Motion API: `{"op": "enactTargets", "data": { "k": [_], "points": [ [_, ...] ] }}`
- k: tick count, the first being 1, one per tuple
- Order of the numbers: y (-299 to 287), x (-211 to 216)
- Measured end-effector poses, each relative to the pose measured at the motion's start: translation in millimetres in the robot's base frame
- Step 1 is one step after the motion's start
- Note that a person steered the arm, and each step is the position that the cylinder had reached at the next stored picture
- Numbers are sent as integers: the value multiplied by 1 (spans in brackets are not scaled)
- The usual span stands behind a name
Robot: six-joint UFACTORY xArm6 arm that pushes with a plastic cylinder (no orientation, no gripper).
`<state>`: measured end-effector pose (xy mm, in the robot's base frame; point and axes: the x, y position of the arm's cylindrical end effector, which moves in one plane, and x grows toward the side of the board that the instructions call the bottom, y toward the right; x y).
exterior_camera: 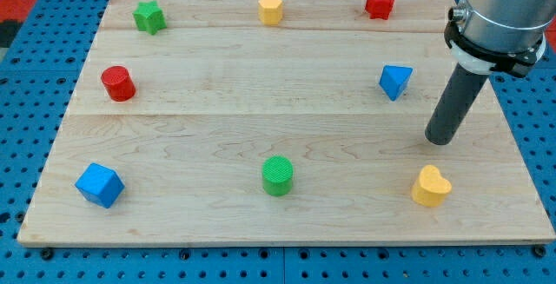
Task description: Slide the blue triangle slightly left
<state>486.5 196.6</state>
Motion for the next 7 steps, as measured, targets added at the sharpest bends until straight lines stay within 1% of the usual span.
{"op": "enactTargets", "data": {
  "k": [3, 4, 5, 6, 7],
  "points": [
    [5, 0],
    [21, -28],
    [59, -52],
    [93, -30],
    [101, -33]
  ]
}}
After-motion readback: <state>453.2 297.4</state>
